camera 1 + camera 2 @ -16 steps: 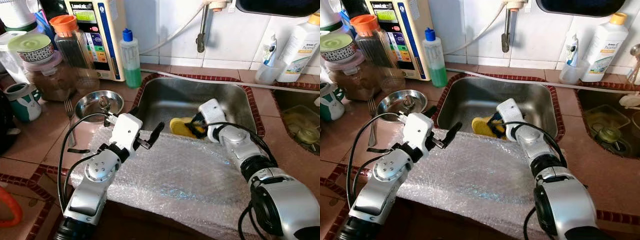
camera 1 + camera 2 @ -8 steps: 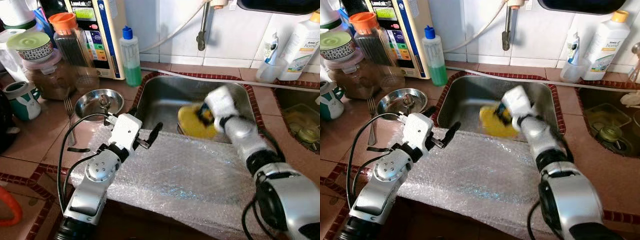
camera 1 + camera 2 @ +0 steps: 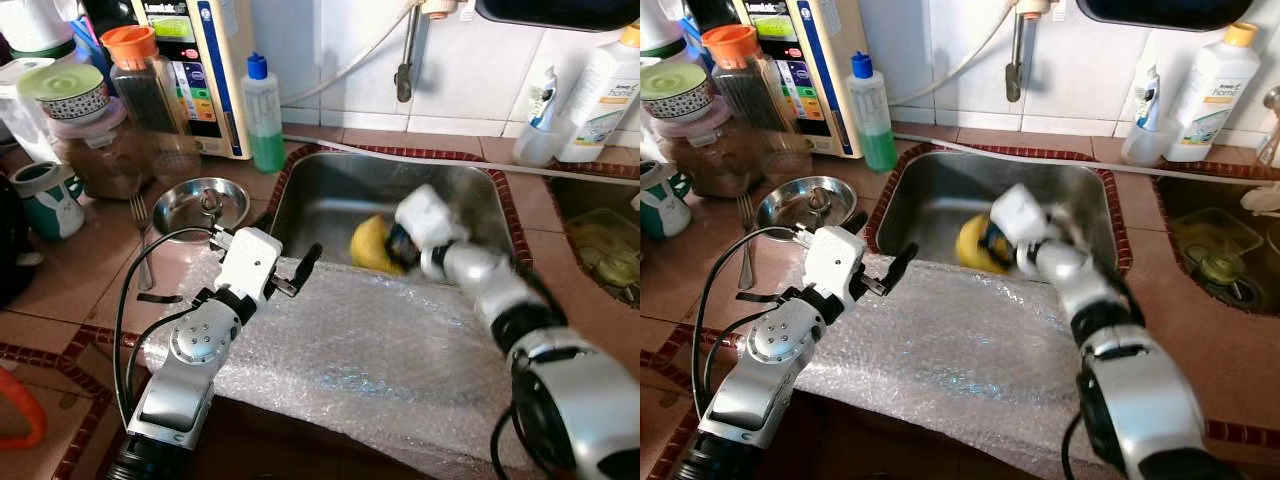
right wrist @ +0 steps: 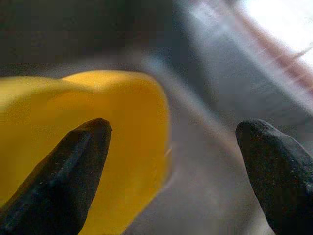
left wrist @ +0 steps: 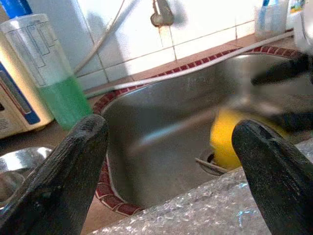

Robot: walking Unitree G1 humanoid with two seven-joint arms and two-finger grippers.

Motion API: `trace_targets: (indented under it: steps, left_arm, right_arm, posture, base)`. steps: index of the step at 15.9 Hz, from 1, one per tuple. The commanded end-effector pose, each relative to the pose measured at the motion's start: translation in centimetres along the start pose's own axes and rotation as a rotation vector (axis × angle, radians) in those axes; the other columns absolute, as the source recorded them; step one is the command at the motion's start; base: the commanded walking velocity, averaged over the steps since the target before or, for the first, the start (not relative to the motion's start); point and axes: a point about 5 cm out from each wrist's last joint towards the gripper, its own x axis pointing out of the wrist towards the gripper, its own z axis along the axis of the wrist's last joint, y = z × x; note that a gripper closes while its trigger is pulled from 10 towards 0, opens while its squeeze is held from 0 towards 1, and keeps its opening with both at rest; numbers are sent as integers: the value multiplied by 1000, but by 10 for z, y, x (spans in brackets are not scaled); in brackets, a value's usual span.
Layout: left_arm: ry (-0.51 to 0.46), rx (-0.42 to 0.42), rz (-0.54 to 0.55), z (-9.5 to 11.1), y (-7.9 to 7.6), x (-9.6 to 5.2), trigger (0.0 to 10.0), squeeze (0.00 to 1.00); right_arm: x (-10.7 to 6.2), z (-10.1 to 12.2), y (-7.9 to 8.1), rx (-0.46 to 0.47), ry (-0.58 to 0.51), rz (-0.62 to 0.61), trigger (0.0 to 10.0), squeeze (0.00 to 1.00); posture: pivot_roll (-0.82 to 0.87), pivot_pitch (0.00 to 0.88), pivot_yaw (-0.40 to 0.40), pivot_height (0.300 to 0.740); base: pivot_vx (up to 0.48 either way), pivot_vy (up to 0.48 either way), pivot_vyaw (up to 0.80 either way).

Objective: Kitchen organization

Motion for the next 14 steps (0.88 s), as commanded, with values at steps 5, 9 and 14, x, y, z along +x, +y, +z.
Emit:
trace_targets:
  steps: [5, 9, 14]
  left_arm:
    - [2, 12, 7, 0, 2, 1, 10000, 0]
    - [20, 39, 210, -1, 32, -1, 10000, 0]
    - [69, -51, 499, -5, 82, -8, 10000, 0]
  right_arm:
    - [-2, 11, -16, -13, 0, -52, 10000, 0]
    - [-4, 37, -25, 129, -215, -143, 10000, 0]
    - [-10, 56, 6, 171, -463, -55, 10000, 0]
  posture:
    - [93, 28, 47, 740]
    - [94, 28, 46, 740]
    - [84, 33, 47, 740]
  base:
    - [0, 0, 0]
    - [0, 0, 0]
    - [0, 0, 0]
